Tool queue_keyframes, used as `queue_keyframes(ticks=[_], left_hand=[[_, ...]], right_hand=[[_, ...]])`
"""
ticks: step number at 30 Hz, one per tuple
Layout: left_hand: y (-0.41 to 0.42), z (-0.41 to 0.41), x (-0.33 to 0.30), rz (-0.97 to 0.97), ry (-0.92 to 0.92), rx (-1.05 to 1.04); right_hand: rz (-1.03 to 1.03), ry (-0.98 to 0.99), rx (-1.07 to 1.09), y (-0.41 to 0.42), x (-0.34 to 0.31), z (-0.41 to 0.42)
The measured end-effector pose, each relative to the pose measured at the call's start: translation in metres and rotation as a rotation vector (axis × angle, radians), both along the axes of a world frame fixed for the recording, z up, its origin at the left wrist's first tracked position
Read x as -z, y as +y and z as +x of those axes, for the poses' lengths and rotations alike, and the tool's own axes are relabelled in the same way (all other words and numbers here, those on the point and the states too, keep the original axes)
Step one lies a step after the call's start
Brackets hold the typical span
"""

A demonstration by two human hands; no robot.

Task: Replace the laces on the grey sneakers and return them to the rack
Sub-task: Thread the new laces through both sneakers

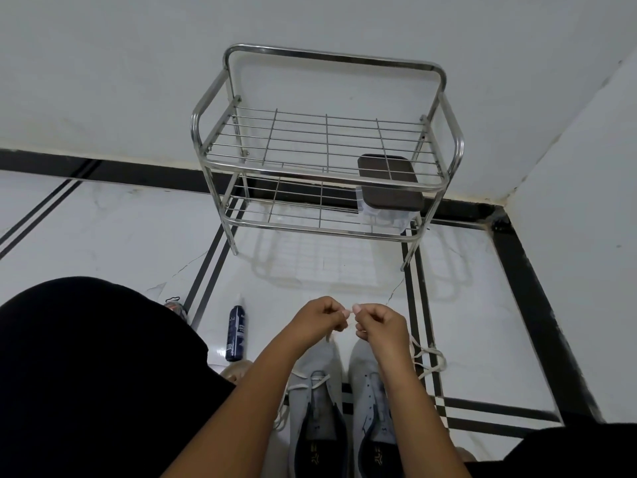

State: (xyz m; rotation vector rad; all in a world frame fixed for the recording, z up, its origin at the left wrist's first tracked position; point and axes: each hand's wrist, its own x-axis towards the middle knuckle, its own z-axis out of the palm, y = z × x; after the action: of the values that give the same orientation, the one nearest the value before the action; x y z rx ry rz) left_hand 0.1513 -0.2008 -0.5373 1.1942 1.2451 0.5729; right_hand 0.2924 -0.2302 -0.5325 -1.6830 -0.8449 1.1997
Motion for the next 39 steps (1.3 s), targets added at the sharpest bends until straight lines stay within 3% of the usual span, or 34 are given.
queue_keyframes(ticks=[4, 7, 10, 13, 15, 19, 27, 39], left_hand=[[0.003, 0.001, 0.006, -0.042, 0.042, -0.054], [0.007, -0.006, 0.023, 0.08, 0.426, -0.145], [0.0, -0.011, 0.052, 0.001, 0.7, -0.039], [-0.018, -0.007, 0.082, -0.14, 0.805, 0.115], [-0.032, -0.001, 0.099, -0.202, 0.828, 0.146], [-0.059, 0.011, 0.122, -0.355, 0.806, 0.008], [-0.065, 0.011, 0.127, -0.38, 0.847, -0.085], [-0.071, 0.019, 0.128, -0.245, 0.938, -0.083]], right_hand=[[-0.004, 0.124, 0.072, 0.001, 0.004, -0.002], [-0.089, 0.07, 0.115, -0.002, 0.024, 0.001], [-0.311, -0.247, -0.163, -0.015, 0.061, 0.003], [-0.503, -0.528, -0.537, -0.039, 0.095, -0.01], [-0.523, -0.534, -0.575, -0.054, 0.109, -0.018], [-0.511, -0.504, -0.549, -0.055, 0.116, -0.016], [-0.493, -0.507, -0.544, -0.054, 0.13, -0.011], [-0.526, -0.397, -0.485, -0.052, 0.138, -0.008]])
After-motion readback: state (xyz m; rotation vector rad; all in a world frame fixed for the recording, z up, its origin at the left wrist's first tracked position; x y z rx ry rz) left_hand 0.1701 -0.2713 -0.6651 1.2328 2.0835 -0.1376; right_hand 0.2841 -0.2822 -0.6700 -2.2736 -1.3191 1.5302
